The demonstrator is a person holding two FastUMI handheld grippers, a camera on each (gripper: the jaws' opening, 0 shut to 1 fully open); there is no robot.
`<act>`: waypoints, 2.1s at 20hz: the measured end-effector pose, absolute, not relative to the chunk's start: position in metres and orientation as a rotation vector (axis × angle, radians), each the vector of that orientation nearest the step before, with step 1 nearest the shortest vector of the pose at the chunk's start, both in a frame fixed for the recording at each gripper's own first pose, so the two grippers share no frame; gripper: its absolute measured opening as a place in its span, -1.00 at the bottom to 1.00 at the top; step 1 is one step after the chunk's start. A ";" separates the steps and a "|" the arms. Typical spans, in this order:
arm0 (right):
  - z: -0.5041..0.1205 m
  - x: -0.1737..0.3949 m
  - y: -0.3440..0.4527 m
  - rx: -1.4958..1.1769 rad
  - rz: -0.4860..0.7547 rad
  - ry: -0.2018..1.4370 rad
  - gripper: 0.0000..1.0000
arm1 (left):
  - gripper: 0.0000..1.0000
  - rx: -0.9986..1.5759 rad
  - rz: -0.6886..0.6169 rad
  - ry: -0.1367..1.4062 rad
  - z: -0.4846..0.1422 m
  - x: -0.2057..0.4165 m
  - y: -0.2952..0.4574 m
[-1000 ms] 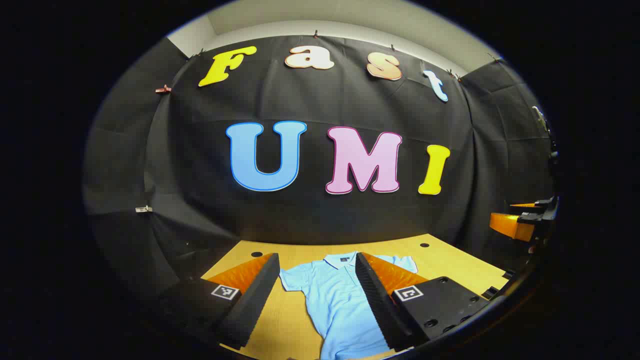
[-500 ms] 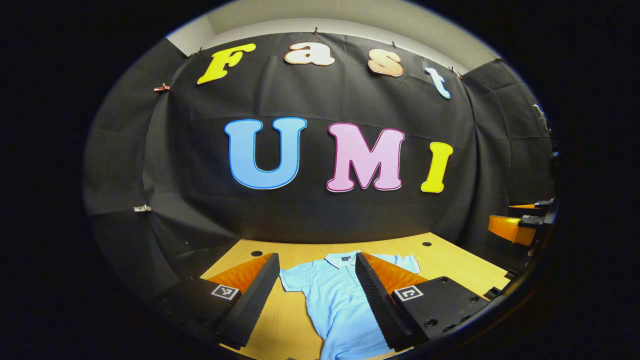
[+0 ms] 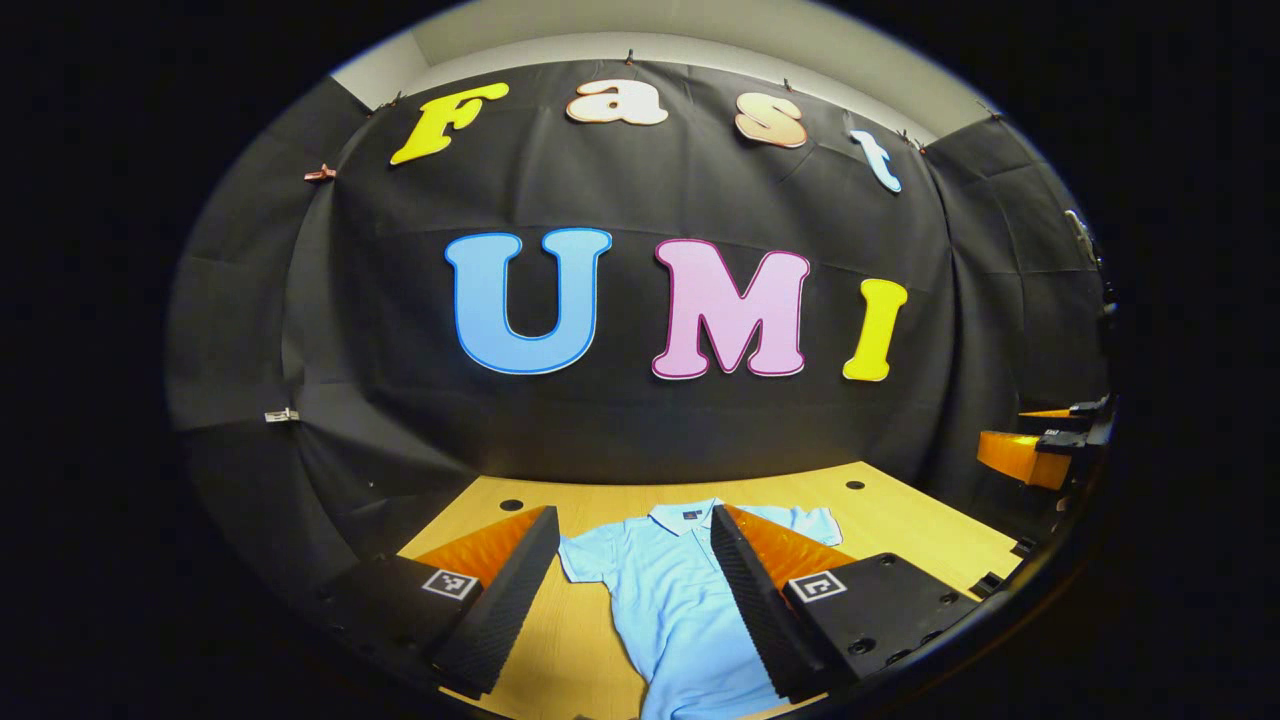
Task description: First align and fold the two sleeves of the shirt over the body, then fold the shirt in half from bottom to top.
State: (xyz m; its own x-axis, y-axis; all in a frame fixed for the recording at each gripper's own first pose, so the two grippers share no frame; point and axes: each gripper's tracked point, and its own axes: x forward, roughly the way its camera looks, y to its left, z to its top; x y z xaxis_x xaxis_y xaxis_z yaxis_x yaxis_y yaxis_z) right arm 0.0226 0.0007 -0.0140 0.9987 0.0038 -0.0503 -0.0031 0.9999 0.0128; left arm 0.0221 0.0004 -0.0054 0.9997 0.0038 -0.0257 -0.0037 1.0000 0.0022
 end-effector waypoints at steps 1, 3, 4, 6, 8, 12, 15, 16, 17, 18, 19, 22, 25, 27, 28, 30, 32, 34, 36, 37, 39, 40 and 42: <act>-0.015 0.027 -0.002 0.005 -0.005 0.055 0.94 | 0.93 0.002 0.005 0.030 -0.007 0.023 0.001; -0.020 0.037 -0.006 -0.016 -0.019 0.080 0.94 | 0.94 0.011 0.010 0.026 -0.004 0.025 0.005; -0.021 0.043 -0.006 -0.017 -0.018 0.087 0.94 | 0.94 0.016 0.013 0.027 -0.004 0.026 0.007; -0.022 0.057 -0.008 -0.017 -0.016 0.101 0.94 | 0.94 0.015 0.011 0.035 -0.007 0.029 0.006; -0.025 0.076 -0.012 -0.026 -0.016 0.115 0.94 | 0.94 0.013 0.016 0.049 -0.010 0.032 0.007; -0.040 0.120 -0.017 -0.042 -0.012 0.163 0.94 | 0.94 0.003 0.030 0.078 -0.019 0.044 0.008; -0.059 0.154 -0.013 -0.067 0.024 0.210 0.94 | 0.93 0.006 0.056 0.099 -0.024 0.057 0.012; -0.068 0.167 -0.011 -0.059 0.041 0.231 0.94 | 0.94 0.002 0.068 0.109 -0.025 0.061 0.014; -0.077 0.179 -0.008 -0.050 0.056 0.250 0.95 | 0.94 -0.005 0.079 0.113 -0.025 0.065 0.014; -0.087 0.191 -0.007 -0.046 0.063 0.272 0.95 | 0.94 -0.012 0.093 0.115 -0.024 0.070 0.016; -0.098 0.202 -0.008 -0.045 0.071 0.296 0.95 | 0.94 -0.019 0.108 0.119 -0.025 0.075 0.018; -0.129 0.234 -0.011 -0.064 0.086 0.365 0.95 | 0.94 -0.029 0.162 0.136 -0.029 0.087 0.023; -0.166 0.272 -0.013 -0.051 0.085 0.444 0.95 | 0.94 -0.016 0.209 0.165 -0.035 0.095 0.027; -0.190 0.289 -0.017 -0.001 0.076 0.506 0.95 | 0.94 -0.003 0.227 0.175 -0.036 0.101 0.026; -0.203 0.297 -0.020 0.009 0.070 0.534 0.94 | 0.94 0.000 0.230 0.178 -0.036 0.104 0.025; -0.228 0.312 -0.026 0.002 0.066 0.588 0.95 | 0.94 0.007 0.244 0.191 -0.038 0.113 0.024; -0.253 0.325 -0.026 -0.009 0.074 0.644 0.94 | 0.94 0.003 0.252 0.200 -0.039 0.124 0.022; -0.277 0.338 -0.026 -0.001 0.066 0.698 0.95 | 0.94 0.003 0.247 0.213 -0.042 0.132 0.017; -0.294 0.347 -0.025 0.016 0.053 0.740 0.95 | 0.94 0.008 0.232 0.226 -0.046 0.142 0.011; -0.301 0.350 -0.026 0.023 0.044 0.757 0.94 | 0.94 0.008 0.226 0.230 -0.049 0.147 0.009; -0.312 0.357 -0.027 0.032 0.038 0.788 0.95 | 0.94 0.005 0.219 0.235 -0.050 0.152 0.007; -0.318 0.360 -0.028 0.030 0.034 0.796 0.92 | 0.94 0.003 0.216 0.240 -0.051 0.154 0.006; -0.328 0.360 -0.025 0.050 0.040 0.825 0.90 | 0.94 0.004 0.220 0.248 -0.054 0.156 0.007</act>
